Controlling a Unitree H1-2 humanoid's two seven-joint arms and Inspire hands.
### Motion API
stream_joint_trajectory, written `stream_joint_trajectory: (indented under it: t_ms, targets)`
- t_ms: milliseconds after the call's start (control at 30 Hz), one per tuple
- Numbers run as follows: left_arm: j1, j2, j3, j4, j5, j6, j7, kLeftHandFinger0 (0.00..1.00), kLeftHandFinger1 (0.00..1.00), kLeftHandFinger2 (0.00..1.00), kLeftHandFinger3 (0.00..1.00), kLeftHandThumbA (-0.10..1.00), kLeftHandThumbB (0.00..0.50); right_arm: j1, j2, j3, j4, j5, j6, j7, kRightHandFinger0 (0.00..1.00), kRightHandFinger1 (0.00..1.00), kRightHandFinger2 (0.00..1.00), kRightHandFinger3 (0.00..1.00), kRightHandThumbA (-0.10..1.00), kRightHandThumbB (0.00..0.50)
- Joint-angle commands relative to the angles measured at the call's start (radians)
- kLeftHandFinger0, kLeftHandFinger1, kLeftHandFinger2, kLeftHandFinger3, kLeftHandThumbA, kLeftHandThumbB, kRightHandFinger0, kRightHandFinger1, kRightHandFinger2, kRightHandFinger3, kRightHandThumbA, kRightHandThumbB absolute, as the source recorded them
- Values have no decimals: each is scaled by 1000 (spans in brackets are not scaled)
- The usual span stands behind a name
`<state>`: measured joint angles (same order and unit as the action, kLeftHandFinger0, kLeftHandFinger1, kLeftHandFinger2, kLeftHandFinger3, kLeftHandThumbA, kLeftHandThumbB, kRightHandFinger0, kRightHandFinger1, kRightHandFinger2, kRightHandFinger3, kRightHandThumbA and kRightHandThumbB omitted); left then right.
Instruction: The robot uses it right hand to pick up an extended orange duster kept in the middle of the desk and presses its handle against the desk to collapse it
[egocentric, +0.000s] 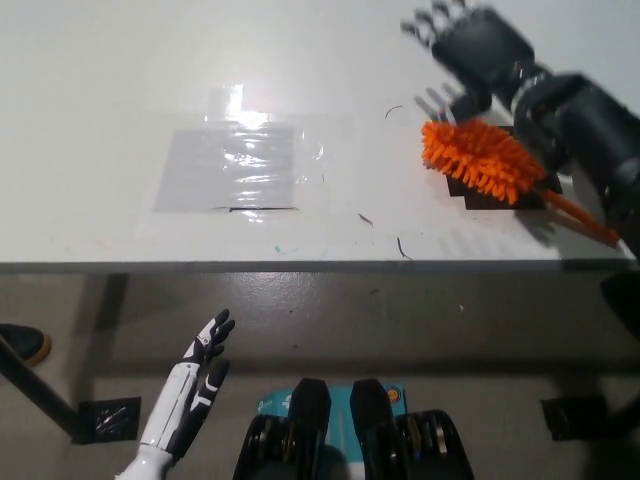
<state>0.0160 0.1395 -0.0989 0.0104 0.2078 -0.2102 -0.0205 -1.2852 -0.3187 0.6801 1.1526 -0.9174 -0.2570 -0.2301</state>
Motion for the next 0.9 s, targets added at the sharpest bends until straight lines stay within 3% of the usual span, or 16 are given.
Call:
stream_joint_trajectory:
  t_ms: [0, 133, 200, 300, 367, 533, 600, 667, 767, 800, 833, 867]
  targets:
    - [-9, 16, 11, -21, -6, -22, -4, 1000, 1000, 1000, 1000, 1000, 96, -94, -102, -224, -333, 290, -54, 183, 1000, 1000, 1000, 1000, 1000, 488]
    - [-18, 16, 4, -9, 7, -39, -1, 1000, 1000, 1000, 1000, 1000, 105, -88, -153, -361, -588, 430, -7, 276, 1000, 1000, 1000, 1000, 1000, 500]
    - [-17, 16, 2, 2, -1, -50, -4, 1000, 1000, 1000, 1000, 1000, 139, -61, -177, -429, -742, 512, 34, 311, 1000, 1000, 1000, 1000, 1000, 442]
    - [-16, 15, 2, 2, -1, -51, -4, 1000, 1000, 1000, 1000, 1000, 143, -54, -171, -446, -756, 508, 42, 330, 1000, 1000, 1000, 1000, 1000, 437]
    - [-29, 10, 6, -3, -1, -42, 1, 1000, 1000, 1000, 1000, 1000, 129, 103, -250, -548, -1182, 610, 119, 323, 1000, 1000, 1000, 1000, 1000, 493]
    - [-60, 9, 7, 14, -8, -43, -2, 1000, 1000, 1000, 1000, 1000, 139, 229, -285, -599, -1411, 660, 154, 328, 1000, 1000, 1000, 1000, 1000, 490]
    - [-82, 3, -1, 30, -18, -43, -13, 1000, 1000, 1000, 1000, 1000, 156, 509, -321, -665, -1707, 672, 118, 241, 1000, 1000, 1000, 1000, 1000, 465]
    - [-95, -3, -6, 41, -33, -32, -25, 1000, 1000, 1000, 1000, 1000, 156, 687, -309, -672, -1802, 641, 41, 177, 1000, 1000, 1000, 1000, 1000, 407]
    - [-101, -4, -6, 47, -34, -33, -25, 1000, 1000, 1000, 1000, 1000, 156, 698, -307, -676, -1808, 637, 39, 178, 1000, 1000, 1000, 1000, 1000, 405]
    - [-101, -6, -9, 57, -30, -40, -23, 1000, 1000, 1000, 1000, 1000, 146, 800, -274, -661, -1848, 617, 16, 146, 1000, 1000, 1000, 1000, 1000, 419]
    - [-105, -8, -14, 75, -21, -51, -20, 1000, 1000, 1000, 1000, 1000, 138, 1046, -184, -635, -1937, 518, -34, 73, 1000, 1000, 1000, 1000, 1000, 402]
    - [-102, -9, -13, 70, -26, -49, -22, 1000, 1000, 1000, 1000, 1000, 119, 1132, -186, -623, -1922, 531, -101, 44, 1000, 1000, 1000, 1000, 1000, 374]
